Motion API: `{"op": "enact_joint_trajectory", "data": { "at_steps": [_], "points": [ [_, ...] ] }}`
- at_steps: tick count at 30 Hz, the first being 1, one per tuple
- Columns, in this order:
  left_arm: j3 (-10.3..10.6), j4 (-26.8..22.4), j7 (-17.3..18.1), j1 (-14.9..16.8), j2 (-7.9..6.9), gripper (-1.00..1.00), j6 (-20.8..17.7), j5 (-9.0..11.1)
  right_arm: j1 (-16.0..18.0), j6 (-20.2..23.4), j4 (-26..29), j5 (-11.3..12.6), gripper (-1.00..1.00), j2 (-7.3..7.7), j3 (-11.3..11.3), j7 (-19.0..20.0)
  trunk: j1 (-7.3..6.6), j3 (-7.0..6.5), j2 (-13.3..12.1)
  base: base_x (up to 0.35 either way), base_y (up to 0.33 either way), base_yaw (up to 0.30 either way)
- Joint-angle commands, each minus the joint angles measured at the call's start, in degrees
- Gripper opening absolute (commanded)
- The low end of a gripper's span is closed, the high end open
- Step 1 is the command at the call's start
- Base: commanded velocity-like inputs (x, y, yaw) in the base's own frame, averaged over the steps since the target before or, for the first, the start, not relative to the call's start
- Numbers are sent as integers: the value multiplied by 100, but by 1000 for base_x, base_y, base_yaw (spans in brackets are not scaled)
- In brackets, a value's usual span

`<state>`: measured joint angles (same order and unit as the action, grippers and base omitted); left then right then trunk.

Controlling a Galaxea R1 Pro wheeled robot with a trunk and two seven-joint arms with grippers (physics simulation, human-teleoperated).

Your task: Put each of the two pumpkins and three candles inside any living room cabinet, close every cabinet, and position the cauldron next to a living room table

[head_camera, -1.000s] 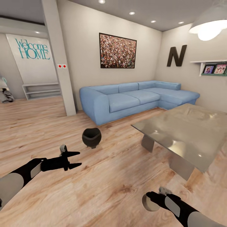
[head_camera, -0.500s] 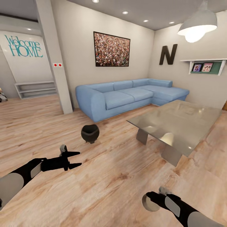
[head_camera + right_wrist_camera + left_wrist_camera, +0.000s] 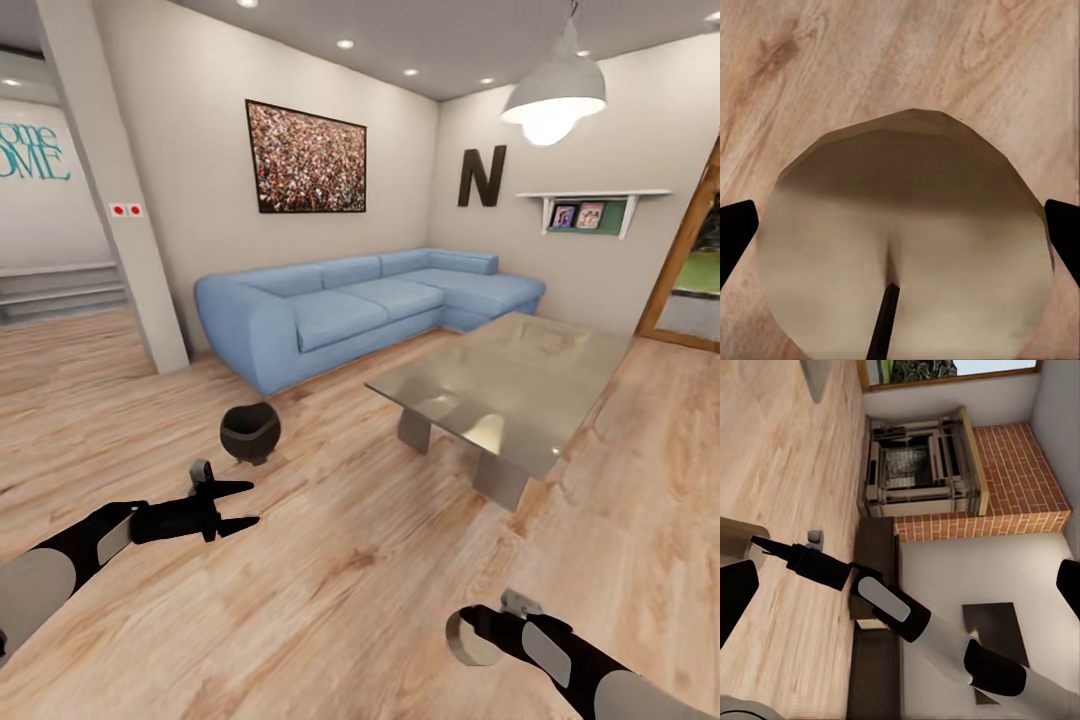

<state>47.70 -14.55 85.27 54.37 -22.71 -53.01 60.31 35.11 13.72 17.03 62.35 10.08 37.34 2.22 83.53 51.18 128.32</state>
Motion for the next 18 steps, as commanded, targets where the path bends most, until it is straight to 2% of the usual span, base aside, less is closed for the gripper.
{"op": "enact_joint_trajectory", "data": {
  "at_steps": [1,18],
  "points": [
    [37,-4,34,3,-6,100,-60,16,5,15,2,14,-100,3,19,5,-24,-13,-39,0,0,-280],
    [37,-4,34,3,-13,100,-58,17,5,9,2,14,-100,3,18,15,-46,-31,-79,0,0,-283]
  ]
}}
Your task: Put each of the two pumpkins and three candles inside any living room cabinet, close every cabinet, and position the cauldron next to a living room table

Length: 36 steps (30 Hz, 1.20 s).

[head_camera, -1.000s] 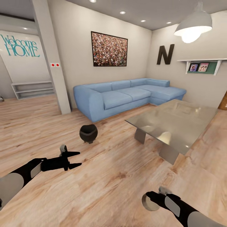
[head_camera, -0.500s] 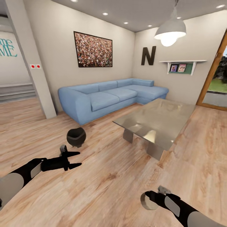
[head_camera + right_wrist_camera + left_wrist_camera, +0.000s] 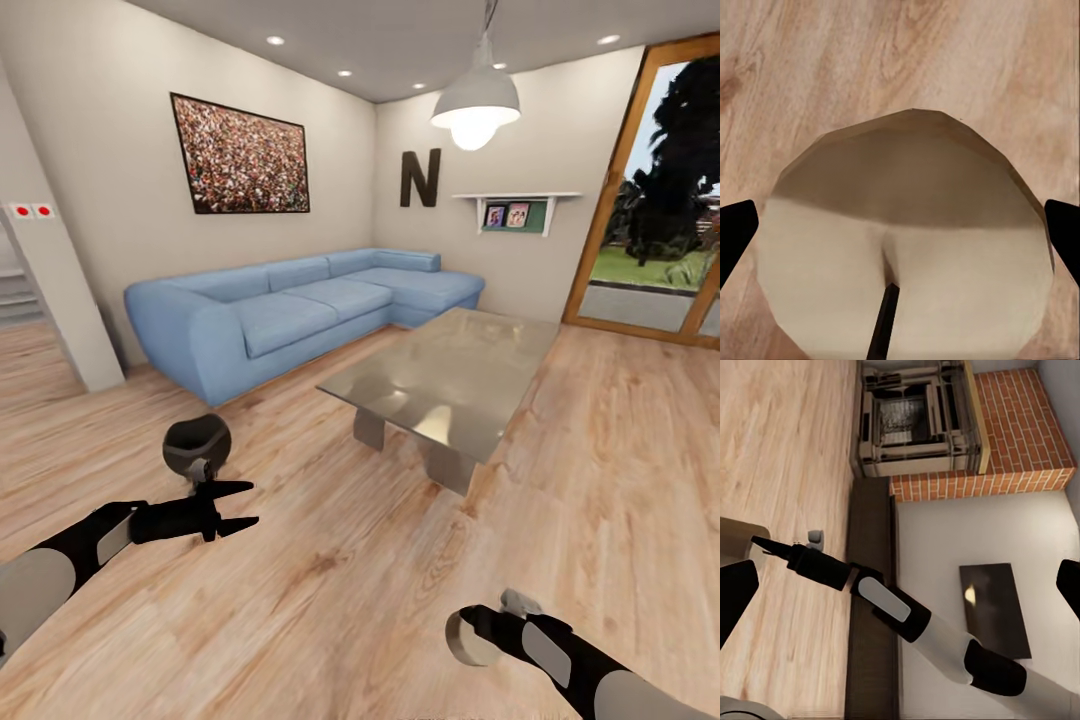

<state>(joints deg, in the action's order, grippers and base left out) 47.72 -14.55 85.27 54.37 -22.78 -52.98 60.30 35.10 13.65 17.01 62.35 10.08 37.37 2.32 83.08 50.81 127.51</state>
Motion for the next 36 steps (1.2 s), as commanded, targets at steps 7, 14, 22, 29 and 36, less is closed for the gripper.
{"op": "enact_joint_trajectory", "data": {
  "at_steps": [7,14,22,29,36],
  "points": [
    [35,-4,34,4,1,100,-58,17,6,15,11,14,-100,3,8,5,-1,5,3,0,0,-284],
    [35,-7,34,4,2,100,-56,17,6,15,13,8,-100,3,8,5,-1,6,3,0,0,-280],
    [35,-11,34,4,2,100,-54,17,6,-5,18,11,-100,3,5,11,-1,9,3,0,0,-61],
    [35,-8,34,4,2,100,-54,9,6,7,29,16,-100,3,-1,-2,-1,9,3,0,0,-1],
    [35,-4,34,4,2,100,-54,8,6,11,30,41,-100,6,0,-8,-1,7,3,0,0,-12]
  ]
}}
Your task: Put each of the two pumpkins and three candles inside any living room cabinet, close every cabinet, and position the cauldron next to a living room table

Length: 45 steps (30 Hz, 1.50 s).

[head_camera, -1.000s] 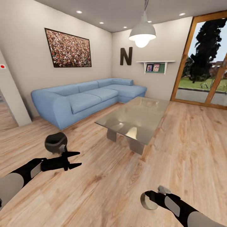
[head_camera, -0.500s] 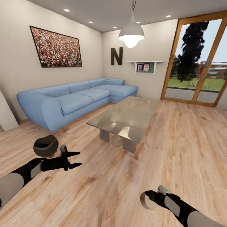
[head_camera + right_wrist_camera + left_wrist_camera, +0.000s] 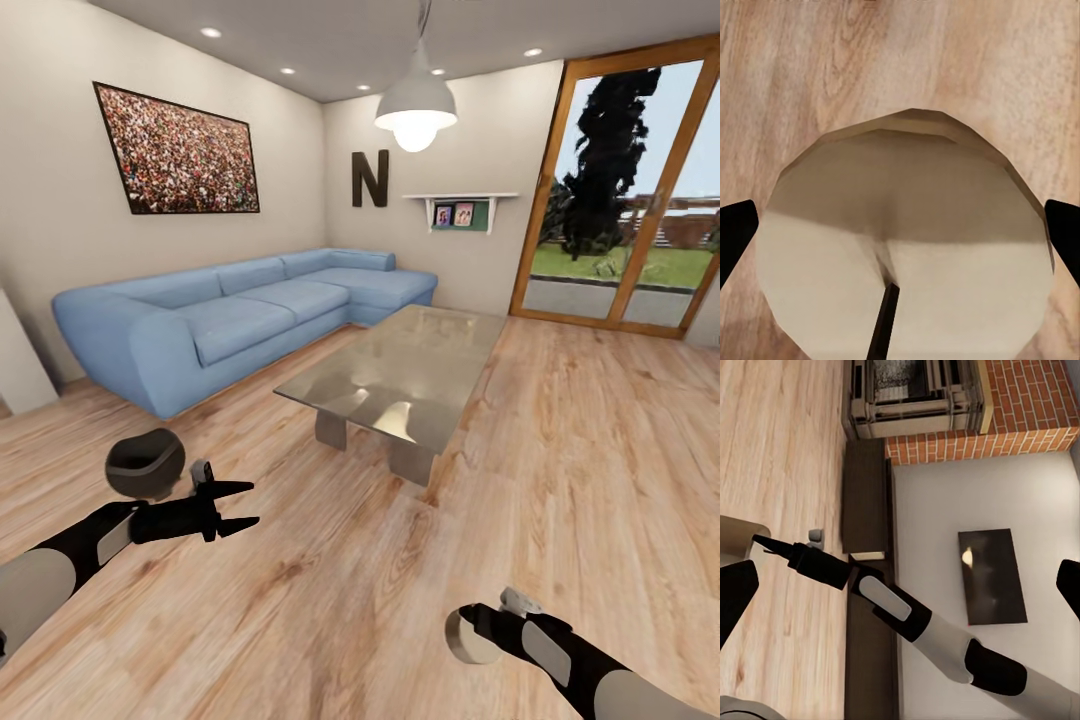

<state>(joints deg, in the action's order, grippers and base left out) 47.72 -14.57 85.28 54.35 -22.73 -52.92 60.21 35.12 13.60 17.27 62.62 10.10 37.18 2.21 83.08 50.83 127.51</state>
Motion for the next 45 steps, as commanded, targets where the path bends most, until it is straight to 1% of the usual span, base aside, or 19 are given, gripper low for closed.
{"op": "enact_joint_trajectory", "data": {
  "at_steps": [1,9,14,23,45],
  "points": [
    [36,-2,33,5,-4,100,-60,17,4,17,4,23,-100,6,19,4,-1,3,3,0,0,-134],
    [36,-9,33,5,-4,100,-56,16,4,13,5,43,-100,6,18,103,-1,-32,3,0,-1,-230],
    [36,-11,33,5,-4,100,-44,17,4,19,3,48,-100,5,16,283,-1,-56,3,4,-68,-258],
    [36,-16,33,5,-2,100,-43,21,4,20,-15,48,-100,1,-16,325,-1,-99,3,6,-29,-261],
    [36,-72,33,5,16,100,-43,17,4,20,-55,57,-100,0,-18,332,-484,-599,-880,0,0,-263]
  ]
}}
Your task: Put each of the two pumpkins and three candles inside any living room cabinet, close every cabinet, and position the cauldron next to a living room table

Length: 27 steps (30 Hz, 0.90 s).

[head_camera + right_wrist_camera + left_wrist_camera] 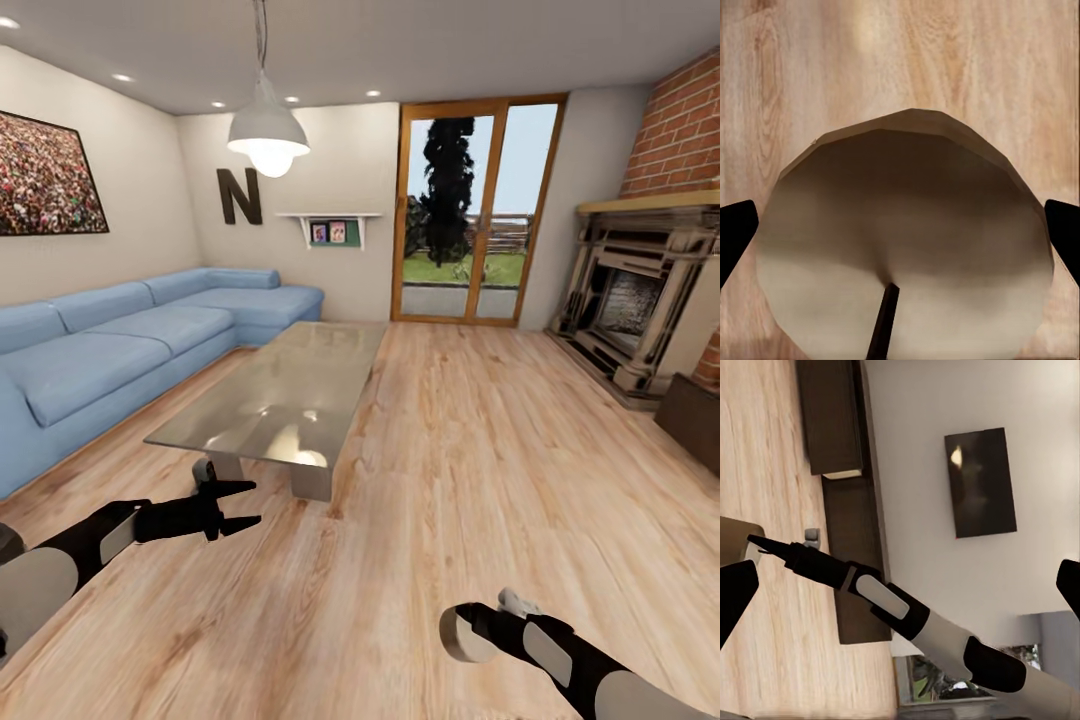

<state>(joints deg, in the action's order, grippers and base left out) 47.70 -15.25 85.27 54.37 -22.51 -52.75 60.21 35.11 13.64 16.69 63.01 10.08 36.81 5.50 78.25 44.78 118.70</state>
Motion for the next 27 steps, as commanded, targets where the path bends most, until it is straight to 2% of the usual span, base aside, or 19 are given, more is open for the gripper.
{"op": "enact_joint_trajectory", "data": {
  "at_steps": [1,27],
  "points": [
    [38,-4,33,4,-7,100,-60,16,5,16,5,18,-100,3,19,4,-23,-17,-39,0,0,-263],
    [38,-4,25,4,15,100,-60,12,5,16,31,15,-100,3,10,4,-594,-609,-1082,0,0,-263]
  ]
}}
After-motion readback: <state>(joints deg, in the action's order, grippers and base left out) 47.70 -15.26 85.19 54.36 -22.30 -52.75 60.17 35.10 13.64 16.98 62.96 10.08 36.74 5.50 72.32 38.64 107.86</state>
